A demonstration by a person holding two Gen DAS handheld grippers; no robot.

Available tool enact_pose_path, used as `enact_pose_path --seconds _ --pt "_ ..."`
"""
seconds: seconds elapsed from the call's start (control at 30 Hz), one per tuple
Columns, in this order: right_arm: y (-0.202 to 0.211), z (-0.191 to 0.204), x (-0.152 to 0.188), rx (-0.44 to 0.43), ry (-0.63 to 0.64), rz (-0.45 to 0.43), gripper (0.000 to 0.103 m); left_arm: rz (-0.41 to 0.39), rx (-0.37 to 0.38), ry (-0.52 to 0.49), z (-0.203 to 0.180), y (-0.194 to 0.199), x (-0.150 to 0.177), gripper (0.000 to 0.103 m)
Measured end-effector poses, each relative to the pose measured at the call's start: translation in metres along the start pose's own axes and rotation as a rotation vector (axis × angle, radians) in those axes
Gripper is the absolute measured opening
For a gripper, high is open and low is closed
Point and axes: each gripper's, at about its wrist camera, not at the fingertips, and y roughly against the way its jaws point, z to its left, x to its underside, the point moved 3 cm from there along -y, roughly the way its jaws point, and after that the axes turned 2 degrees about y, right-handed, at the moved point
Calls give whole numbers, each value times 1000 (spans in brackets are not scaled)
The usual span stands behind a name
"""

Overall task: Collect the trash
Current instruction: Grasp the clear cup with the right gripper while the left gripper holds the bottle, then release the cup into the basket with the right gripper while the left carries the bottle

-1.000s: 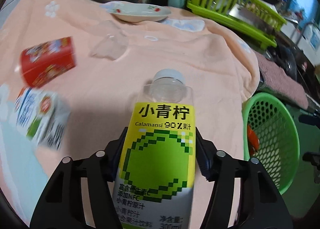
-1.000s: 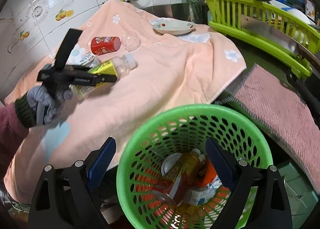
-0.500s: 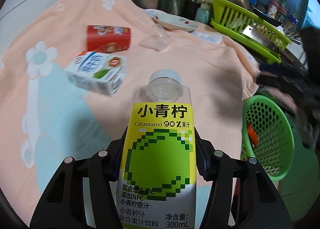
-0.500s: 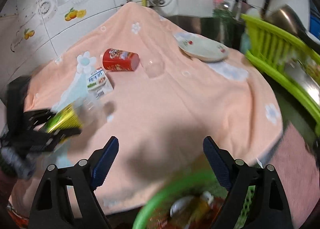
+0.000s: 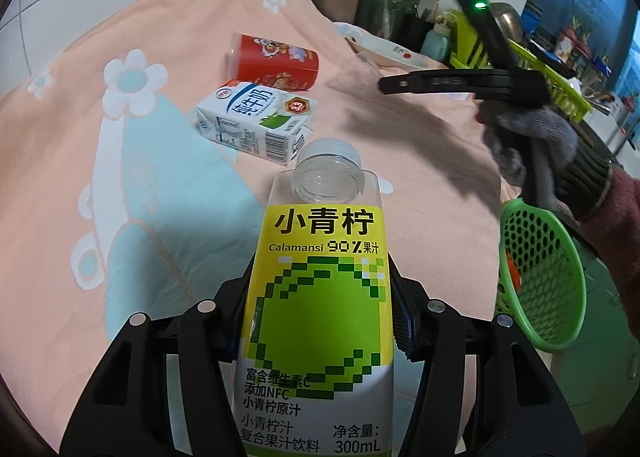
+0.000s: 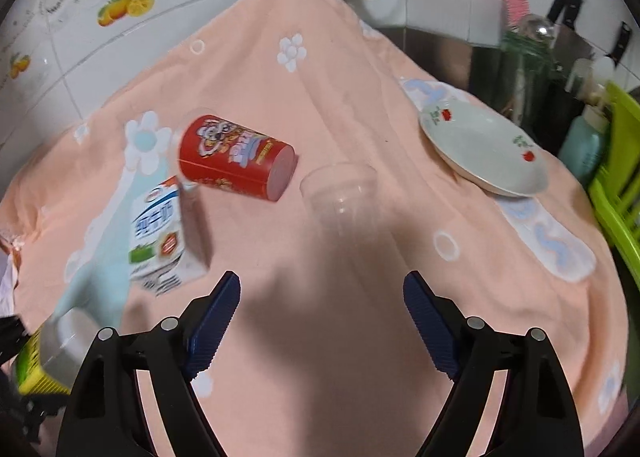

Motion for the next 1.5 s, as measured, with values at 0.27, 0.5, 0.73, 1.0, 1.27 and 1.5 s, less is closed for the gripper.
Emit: enact_pose_path --seconds 0.27,0.5,0.73,1.0,1.27,1.5 --pt "-37 -5 -22 29 15 23 79 1 18 0 0 -1 1 55" --pt "-54 -9 -35 38 5 30 77 6 21 0 0 -1 2 55" --pt "-65 -10 -37 41 1 40 69 9 31 -3 -1 -1 1 55" --pt "-72 -10 -37 29 -8 52 59 11 31 1 1 -2 1 55" --pt "-55 -2 -32 16 -2 29 58 5 36 4 -3 1 3 55" --pt "-16 6 -11 -5 0 7 58 -11 51 2 -16 12 9 55"
